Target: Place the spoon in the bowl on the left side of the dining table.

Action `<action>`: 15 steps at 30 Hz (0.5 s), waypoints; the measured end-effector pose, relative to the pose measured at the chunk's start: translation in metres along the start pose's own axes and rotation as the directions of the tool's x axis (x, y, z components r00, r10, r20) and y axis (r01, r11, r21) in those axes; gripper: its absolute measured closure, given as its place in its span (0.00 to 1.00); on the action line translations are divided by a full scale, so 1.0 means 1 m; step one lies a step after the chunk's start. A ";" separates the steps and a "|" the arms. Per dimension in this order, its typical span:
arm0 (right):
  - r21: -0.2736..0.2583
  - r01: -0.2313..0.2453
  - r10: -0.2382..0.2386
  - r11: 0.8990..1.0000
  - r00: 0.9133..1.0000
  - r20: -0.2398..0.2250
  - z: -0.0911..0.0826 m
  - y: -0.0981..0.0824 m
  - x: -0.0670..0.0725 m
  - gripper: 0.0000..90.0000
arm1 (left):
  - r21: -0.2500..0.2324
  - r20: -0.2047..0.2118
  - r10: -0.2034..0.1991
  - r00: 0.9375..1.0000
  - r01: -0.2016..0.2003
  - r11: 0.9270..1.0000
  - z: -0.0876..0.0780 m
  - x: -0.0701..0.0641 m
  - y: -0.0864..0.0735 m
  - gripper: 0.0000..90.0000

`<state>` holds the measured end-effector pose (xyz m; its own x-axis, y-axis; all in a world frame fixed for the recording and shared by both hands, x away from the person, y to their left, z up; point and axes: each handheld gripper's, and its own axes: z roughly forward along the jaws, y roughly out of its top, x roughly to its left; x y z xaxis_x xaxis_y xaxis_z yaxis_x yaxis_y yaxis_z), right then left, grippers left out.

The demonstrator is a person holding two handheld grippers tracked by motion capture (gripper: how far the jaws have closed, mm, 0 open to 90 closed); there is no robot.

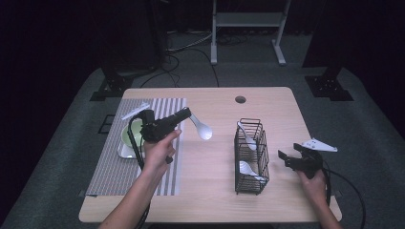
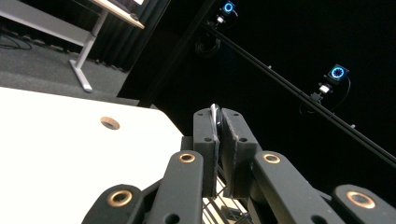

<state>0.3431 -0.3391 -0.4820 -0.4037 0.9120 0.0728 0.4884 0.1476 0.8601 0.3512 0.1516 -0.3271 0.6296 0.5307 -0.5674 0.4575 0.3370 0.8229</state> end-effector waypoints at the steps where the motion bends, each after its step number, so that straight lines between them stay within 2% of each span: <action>1: 0.000 0.000 0.000 1.000 1.000 0.000 0.000 0.000 0.000 0.23 | -0.002 -0.003 -0.003 1.000 0.003 1.000 -0.001 0.001 0.000 0.95; 15: 0.001 -0.001 0.001 1.000 1.000 0.000 0.000 0.000 0.000 0.23 | -0.007 -0.038 -0.015 0.999 0.015 1.000 -0.010 0.014 0.000 0.95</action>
<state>0.3431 -0.3391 -0.4820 -0.4034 0.9121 0.0732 0.4892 0.1474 0.8596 0.3539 0.1668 -0.3353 0.5987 0.5544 -0.5781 0.4622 0.3503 0.8146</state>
